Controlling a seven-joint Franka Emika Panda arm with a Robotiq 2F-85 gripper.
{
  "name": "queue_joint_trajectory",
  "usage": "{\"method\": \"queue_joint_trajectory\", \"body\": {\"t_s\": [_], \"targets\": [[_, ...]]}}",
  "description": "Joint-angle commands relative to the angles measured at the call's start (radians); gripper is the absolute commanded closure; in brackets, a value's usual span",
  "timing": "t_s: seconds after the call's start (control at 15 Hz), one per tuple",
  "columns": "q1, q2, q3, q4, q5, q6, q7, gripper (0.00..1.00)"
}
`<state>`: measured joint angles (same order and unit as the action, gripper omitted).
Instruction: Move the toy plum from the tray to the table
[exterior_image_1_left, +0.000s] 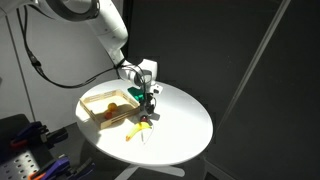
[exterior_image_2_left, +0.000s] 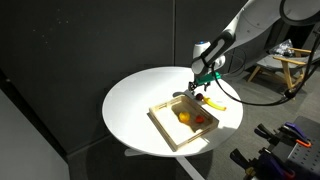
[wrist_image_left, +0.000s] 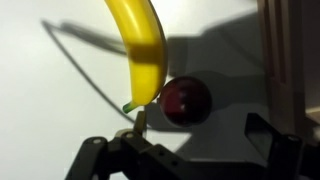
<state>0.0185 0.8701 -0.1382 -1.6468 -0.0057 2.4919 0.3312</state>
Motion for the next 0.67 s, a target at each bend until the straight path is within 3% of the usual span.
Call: {"method": "queue_joint_trajectory", "body": {"t_s": [0.0,0.6], "targets": [[-0.001,-0.048,0.016,-0.029,0.01,-0.007,-0.036,0.0],[0.033,-0.165,0.027,-0.101,-0.007,-0.065,-0.064,0.0]]}}
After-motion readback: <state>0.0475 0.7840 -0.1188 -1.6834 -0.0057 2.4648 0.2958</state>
